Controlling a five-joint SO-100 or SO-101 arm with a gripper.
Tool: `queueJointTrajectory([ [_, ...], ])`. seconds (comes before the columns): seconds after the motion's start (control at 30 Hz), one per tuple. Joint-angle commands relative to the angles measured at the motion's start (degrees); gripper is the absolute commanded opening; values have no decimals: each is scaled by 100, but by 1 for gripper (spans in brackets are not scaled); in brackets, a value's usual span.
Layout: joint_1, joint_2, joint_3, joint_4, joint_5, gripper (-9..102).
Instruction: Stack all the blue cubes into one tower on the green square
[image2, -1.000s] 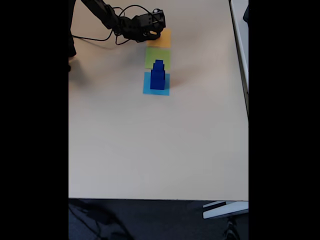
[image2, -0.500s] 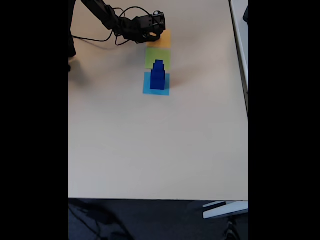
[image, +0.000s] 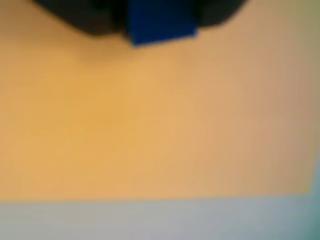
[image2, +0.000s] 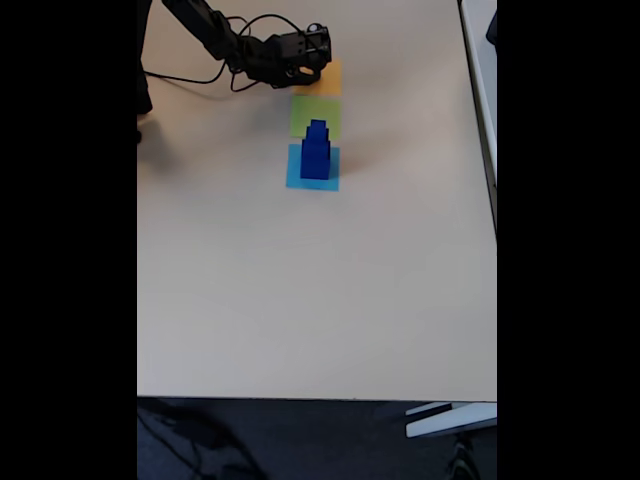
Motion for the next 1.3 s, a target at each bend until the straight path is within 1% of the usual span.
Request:
queueJointTrajectory([
  [0.0,53,70,-202,35,9,8],
  [0.27,26,105,-211,18,-26,11],
  [0.5,9,272,-448,-88,-308,15],
  [0.87,-9,457,-923,-659,-791,17],
  [1.1,158,694,-1336,-554,-1371,18],
  [1.27,316,861,-1723,-220,-1608,18],
])
